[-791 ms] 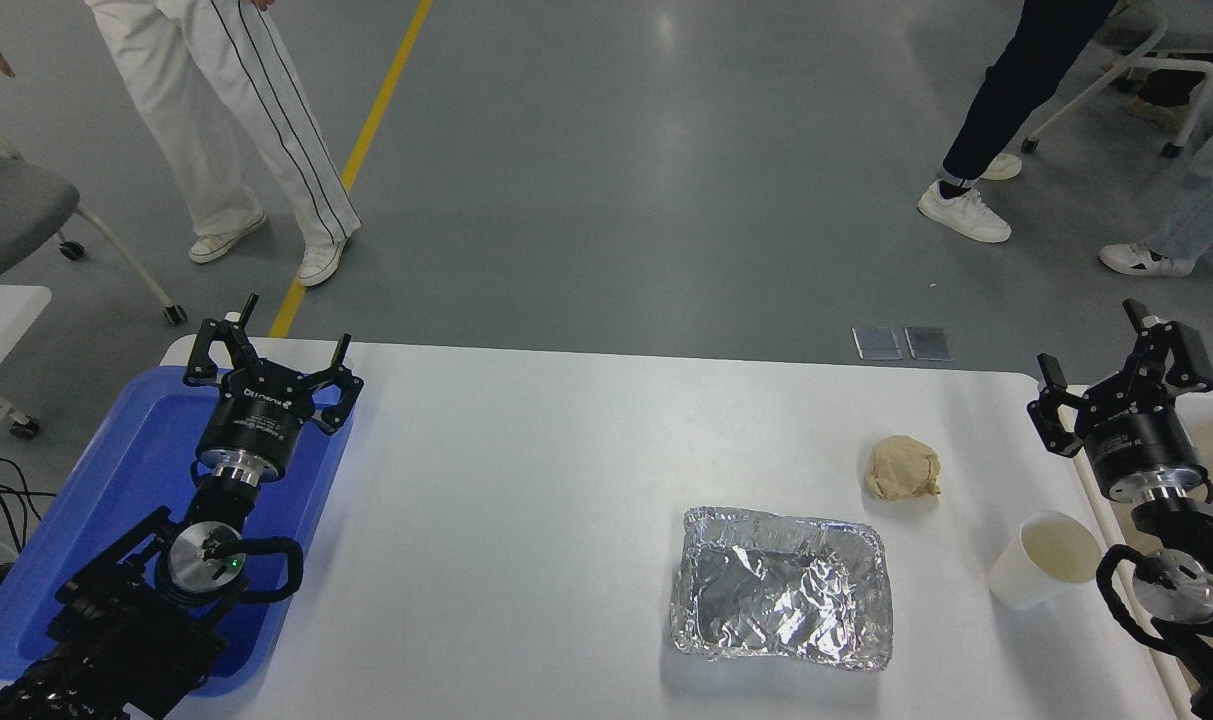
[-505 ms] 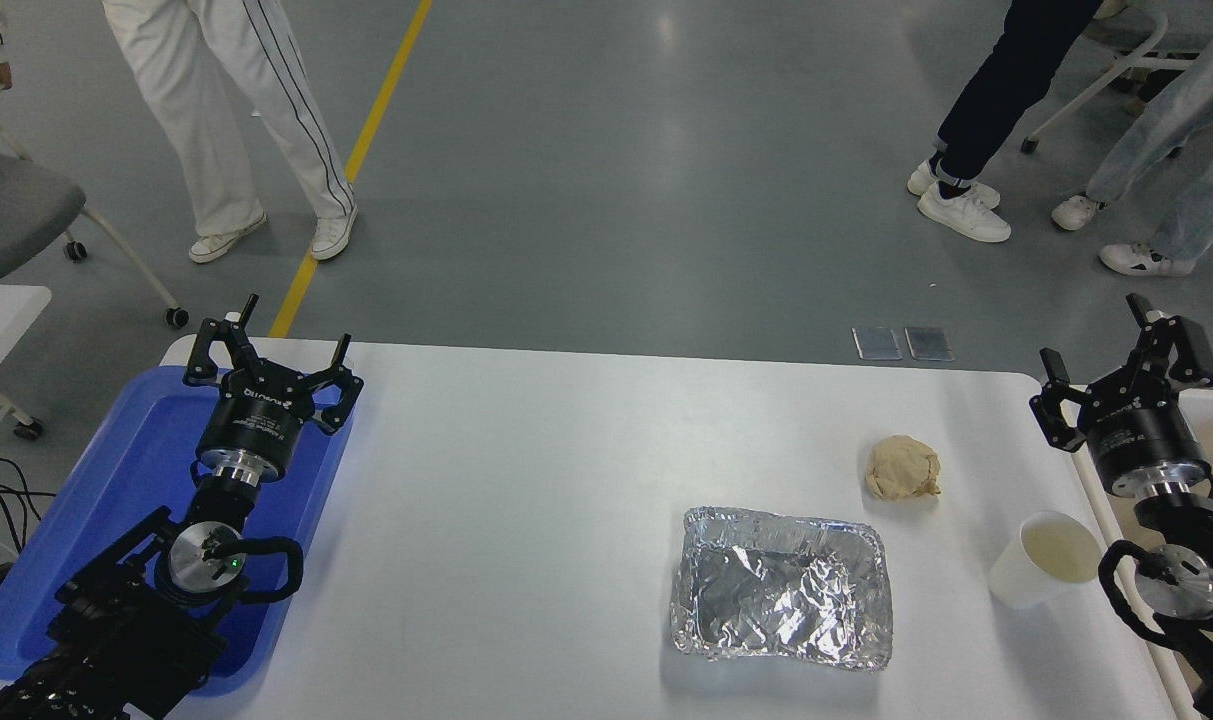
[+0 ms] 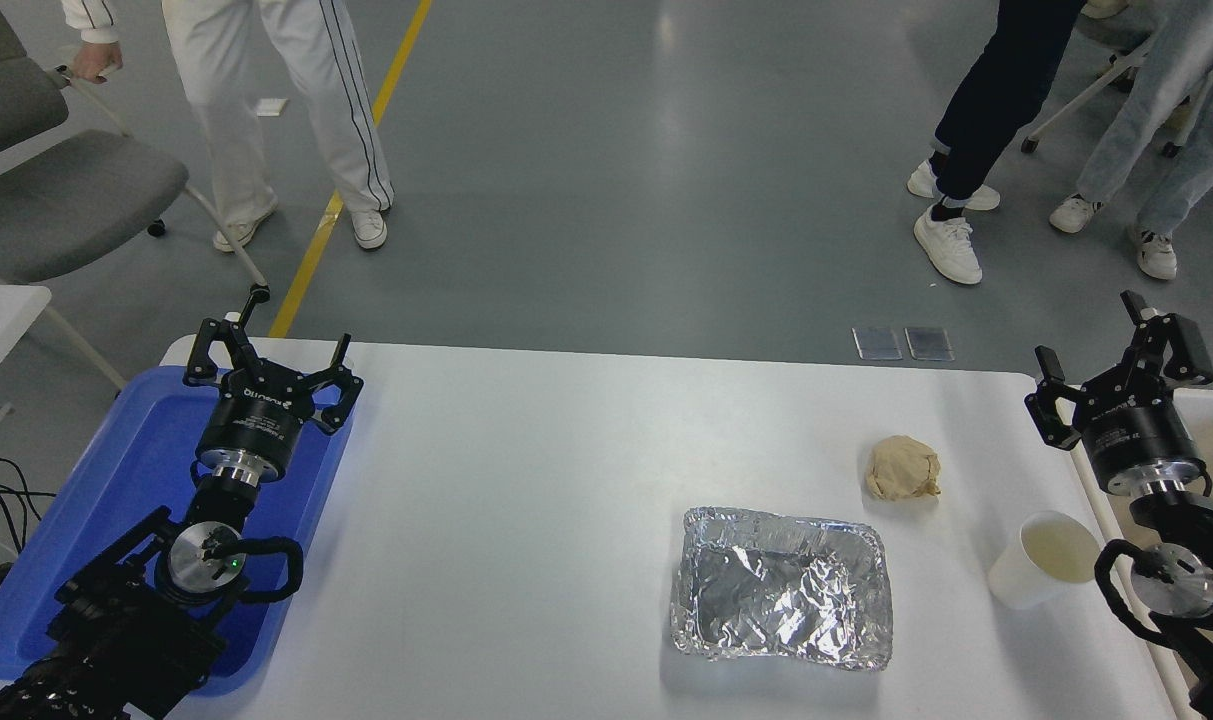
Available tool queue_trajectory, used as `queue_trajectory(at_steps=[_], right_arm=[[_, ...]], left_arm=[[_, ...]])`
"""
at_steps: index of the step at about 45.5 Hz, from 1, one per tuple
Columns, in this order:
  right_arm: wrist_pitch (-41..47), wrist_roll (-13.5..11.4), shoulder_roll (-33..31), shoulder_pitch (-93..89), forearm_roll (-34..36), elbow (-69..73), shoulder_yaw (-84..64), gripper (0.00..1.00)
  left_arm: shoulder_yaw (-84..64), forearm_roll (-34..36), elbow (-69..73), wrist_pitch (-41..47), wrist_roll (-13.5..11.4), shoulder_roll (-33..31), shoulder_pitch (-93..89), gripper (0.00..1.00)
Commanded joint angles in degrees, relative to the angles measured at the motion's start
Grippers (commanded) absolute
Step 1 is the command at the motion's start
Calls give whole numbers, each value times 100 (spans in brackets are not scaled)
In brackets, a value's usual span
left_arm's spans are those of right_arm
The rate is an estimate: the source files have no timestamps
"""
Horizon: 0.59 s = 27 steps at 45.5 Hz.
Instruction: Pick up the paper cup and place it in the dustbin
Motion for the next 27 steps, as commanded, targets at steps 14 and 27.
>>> queue_trajectory(at_steps=[14,27], right_arm=[[-222,-24,-141,-32,89,25,-298,100],[-899,-41,-184,20,98,349,-369,100]], left_arm=[[0,0,5,0,2,0,0,100],[0,0,-3,8,2,0,0,100]])
